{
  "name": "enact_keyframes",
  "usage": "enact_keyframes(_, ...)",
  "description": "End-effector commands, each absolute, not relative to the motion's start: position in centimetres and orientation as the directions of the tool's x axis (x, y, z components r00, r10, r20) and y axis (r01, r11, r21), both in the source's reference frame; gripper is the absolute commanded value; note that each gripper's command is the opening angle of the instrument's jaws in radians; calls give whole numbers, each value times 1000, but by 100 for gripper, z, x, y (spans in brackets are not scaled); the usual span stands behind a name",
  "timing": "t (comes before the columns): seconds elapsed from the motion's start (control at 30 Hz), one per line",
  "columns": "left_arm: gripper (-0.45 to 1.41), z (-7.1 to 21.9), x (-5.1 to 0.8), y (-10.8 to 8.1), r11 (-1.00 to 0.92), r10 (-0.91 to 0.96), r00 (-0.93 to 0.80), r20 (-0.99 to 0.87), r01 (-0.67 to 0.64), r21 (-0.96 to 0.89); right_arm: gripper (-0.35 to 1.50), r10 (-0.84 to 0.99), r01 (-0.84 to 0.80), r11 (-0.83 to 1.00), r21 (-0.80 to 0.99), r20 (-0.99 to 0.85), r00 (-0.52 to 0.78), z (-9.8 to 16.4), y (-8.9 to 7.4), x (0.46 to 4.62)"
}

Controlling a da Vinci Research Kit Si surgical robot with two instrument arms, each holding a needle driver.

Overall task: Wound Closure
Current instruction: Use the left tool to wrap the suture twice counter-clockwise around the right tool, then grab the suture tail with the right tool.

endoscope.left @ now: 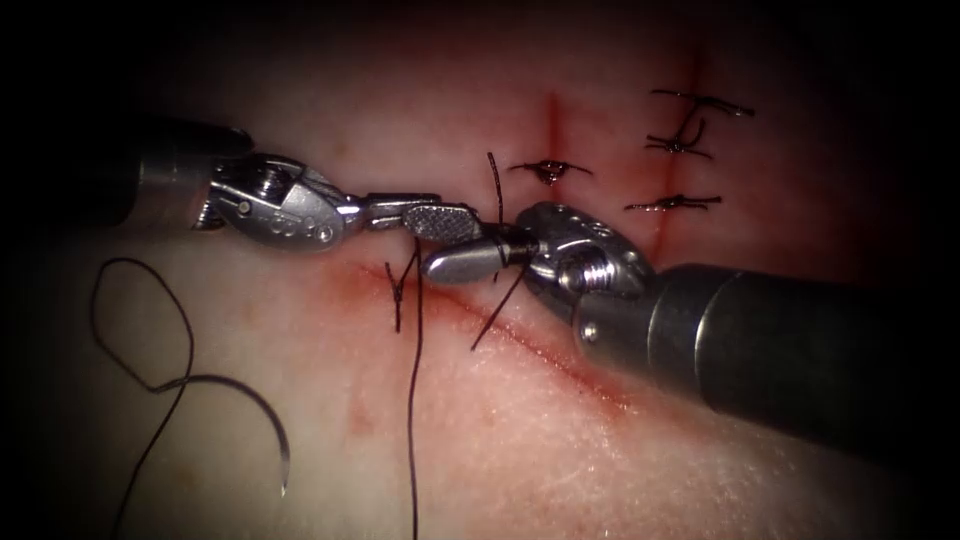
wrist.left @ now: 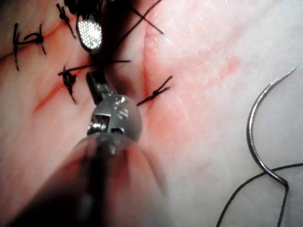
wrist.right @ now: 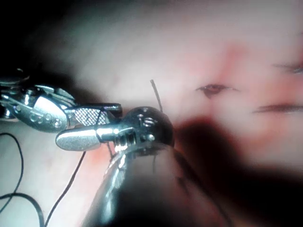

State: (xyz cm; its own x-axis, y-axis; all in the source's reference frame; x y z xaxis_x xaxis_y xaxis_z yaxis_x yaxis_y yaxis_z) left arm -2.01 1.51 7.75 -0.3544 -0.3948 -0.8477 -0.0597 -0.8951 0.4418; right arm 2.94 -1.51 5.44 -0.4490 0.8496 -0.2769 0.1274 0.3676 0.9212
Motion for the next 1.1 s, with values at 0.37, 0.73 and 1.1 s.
enact_keyframes(0.37,-45,757,-209,92,-894,-391,-361,-847,-69,442,106,746,-115,335,935,-338,-574,567,-129,289)
enact_keyframes(0.73,-45,749,-247,58,-892,-402,-396,-826,-33,450,94,698,-444,388,808,-572,-430,597,-170,283)
enact_keyframes(1.1,-45,781,-272,72,-892,-400,-426,-811,-24,452,87,671,-634,337,696,-650,-356,620,-191,252)
